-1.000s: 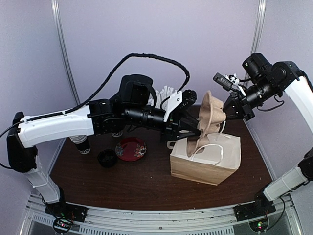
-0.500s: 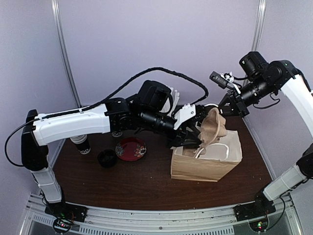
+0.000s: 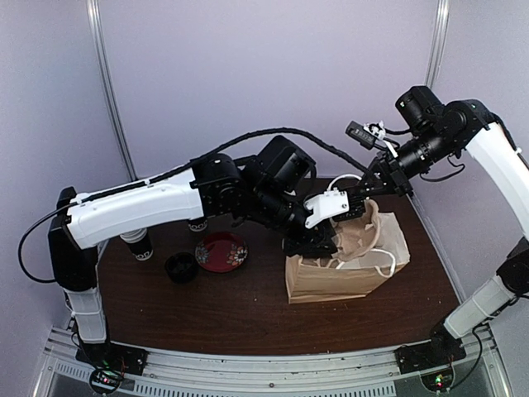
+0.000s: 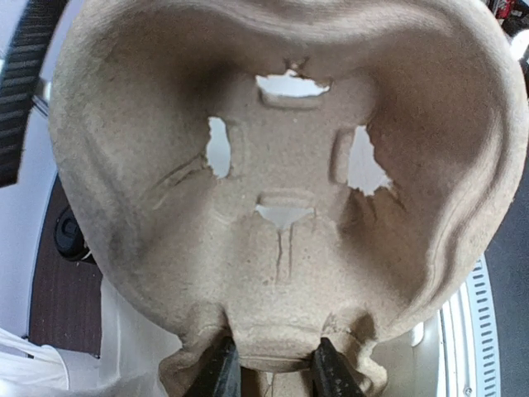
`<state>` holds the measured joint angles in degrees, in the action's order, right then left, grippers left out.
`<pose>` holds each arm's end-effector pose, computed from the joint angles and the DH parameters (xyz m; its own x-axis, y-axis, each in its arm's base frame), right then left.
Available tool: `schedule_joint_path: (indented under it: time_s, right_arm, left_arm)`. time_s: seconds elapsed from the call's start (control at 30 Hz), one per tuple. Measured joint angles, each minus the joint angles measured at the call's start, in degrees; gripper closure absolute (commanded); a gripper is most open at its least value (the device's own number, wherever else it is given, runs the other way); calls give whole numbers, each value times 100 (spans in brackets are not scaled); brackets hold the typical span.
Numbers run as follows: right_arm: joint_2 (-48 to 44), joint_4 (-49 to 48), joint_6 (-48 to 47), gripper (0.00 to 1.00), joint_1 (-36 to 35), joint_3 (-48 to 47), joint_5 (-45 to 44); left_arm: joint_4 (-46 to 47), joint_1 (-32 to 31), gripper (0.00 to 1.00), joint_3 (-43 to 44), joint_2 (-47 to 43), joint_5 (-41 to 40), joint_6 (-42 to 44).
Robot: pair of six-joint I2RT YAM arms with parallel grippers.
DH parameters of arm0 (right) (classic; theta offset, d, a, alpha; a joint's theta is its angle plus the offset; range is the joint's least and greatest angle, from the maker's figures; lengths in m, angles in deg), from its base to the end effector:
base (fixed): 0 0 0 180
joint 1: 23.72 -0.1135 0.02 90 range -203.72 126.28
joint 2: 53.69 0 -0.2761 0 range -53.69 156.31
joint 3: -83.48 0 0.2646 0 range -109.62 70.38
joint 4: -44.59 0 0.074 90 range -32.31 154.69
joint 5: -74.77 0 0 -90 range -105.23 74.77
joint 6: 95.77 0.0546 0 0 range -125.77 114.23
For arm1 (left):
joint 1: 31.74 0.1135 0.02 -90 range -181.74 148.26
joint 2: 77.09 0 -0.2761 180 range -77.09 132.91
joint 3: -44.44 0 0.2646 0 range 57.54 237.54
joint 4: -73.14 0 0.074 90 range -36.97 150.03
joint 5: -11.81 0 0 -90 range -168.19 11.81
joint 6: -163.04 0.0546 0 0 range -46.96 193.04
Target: Pack the takeout coffee
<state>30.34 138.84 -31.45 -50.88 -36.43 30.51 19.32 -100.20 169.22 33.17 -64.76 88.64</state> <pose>0.2175 0.1555 0.4477 -0.3999 -0.5451 -0.7369 -0.9166 0.2367 0.3223 0.1608 -0.4419 0.3584 0.0371 0.6185 -0.7849 0.9975 0.0245 0.0664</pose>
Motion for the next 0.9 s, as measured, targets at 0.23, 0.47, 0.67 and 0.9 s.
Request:
schedule_joint_path:
  time_s: [0.23, 0.47, 0.67, 0.9]
  right_arm:
    - [361, 33, 175, 80, -275, -431, 70]
    - [798, 144, 361, 39, 339, -1309, 286]
    - [529, 81, 339, 39, 1486, -1088, 678]
    - [-66, -813, 470, 52, 1696, 1340, -131]
  left_arm:
    - [-1099, -129, 76, 350, 83, -588, -260]
    - [-1856, -127, 76, 601, 162, -1119, -457]
    - [-2400, -127, 76, 1174, 581, -1360, -492]
    - [-2671, -125, 76, 1375, 822, -1445, -525]
